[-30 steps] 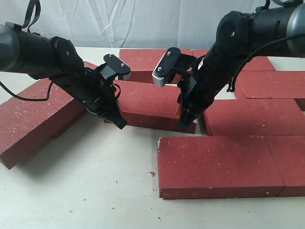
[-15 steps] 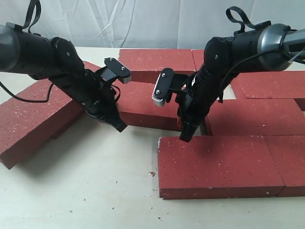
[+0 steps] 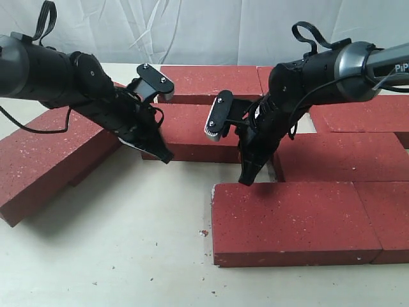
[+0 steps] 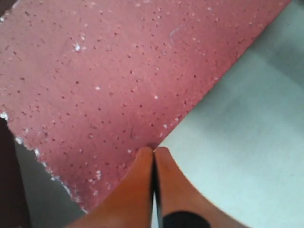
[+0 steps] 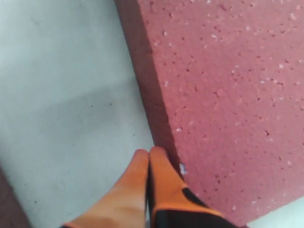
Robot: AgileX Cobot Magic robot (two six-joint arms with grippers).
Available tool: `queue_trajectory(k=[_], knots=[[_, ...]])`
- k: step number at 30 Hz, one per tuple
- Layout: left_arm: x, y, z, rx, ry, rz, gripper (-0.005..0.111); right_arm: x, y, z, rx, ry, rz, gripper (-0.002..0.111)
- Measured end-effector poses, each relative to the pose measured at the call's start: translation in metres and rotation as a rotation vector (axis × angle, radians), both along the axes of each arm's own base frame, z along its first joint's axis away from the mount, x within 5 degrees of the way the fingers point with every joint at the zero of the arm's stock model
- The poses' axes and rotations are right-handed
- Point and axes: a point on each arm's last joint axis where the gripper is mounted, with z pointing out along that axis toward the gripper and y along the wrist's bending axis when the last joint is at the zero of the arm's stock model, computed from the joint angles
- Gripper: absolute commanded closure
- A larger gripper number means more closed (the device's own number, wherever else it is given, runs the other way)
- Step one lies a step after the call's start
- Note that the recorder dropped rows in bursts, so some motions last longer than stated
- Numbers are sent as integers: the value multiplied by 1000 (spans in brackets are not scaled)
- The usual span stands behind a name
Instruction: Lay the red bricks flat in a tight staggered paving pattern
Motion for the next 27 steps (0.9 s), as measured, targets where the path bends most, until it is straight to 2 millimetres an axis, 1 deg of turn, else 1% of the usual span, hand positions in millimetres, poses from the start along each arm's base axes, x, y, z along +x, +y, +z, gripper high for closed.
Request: queue_trajectory(k=[6, 9, 11, 13, 14, 15, 16, 17, 19, 20, 23, 27], knots=[[4, 0, -4, -9, -24, 30, 107, 5, -1, 2, -4, -57, -34, 109], [4, 0, -2, -12, -30, 30, 107, 8, -3, 2, -21, -78, -53, 109], [1, 1, 11, -15, -36, 10, 107, 8, -4, 2, -28, -82, -54, 109], [-3, 11, 30, -16, -33, 9, 107, 6, -5, 5, -33, -74, -58, 109], [-2, 20, 38, -25, -21, 48, 107, 4, -6, 14, -28, -71, -67, 109], [1, 31, 41, -33, -3, 100, 107, -1, -7, 29, 1, -64, -92, 109], [3, 38, 40, -33, 8, 127, 107, -4, -7, 37, 17, -55, -107, 109], [6, 43, 33, -25, 29, 154, 107, -7, -8, 48, 37, -55, -119, 109], [12, 45, 21, -13, 32, 178, 107, -8, -8, 54, 56, -66, -128, 109], [13, 45, 17, -10, 33, 181, 107, -7, -7, 54, 59, -71, -128, 109], [17, 45, 8, -4, 33, 192, 107, -3, -5, 44, 63, -72, -131, 109], [19, 45, 4, -2, 24, 199, 107, 0, -3, 37, 68, -82, -132, 109]])
